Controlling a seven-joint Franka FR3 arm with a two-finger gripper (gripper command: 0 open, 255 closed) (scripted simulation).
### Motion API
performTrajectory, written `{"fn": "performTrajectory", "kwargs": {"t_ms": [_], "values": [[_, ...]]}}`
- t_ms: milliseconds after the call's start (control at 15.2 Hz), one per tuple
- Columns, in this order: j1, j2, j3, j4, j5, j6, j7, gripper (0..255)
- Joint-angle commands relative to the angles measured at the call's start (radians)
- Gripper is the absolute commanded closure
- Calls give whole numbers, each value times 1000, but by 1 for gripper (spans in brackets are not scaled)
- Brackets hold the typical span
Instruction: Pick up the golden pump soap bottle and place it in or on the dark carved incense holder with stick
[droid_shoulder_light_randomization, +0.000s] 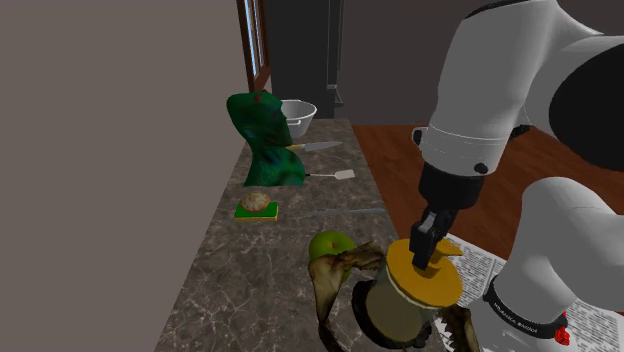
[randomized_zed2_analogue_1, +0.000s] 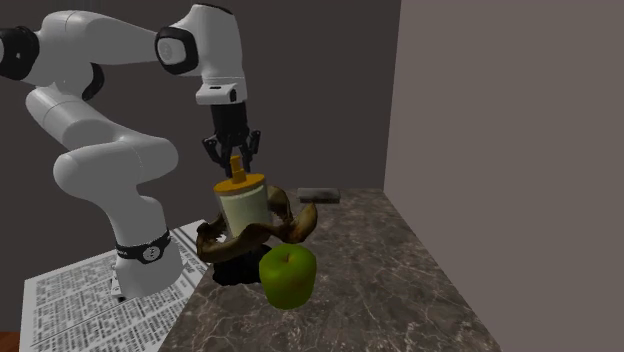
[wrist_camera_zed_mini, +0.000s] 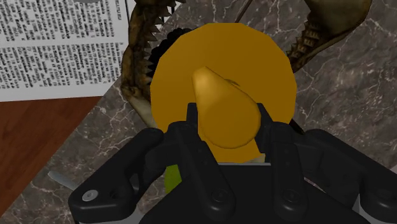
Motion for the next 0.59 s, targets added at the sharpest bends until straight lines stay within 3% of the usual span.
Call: {"fn": "performTrajectory", "kwargs": {"t_ms": [0,528], "values": [[1,2,5,-26,6,28,-6,255],[12,6,24,-93,27,98,-13,255]]}}
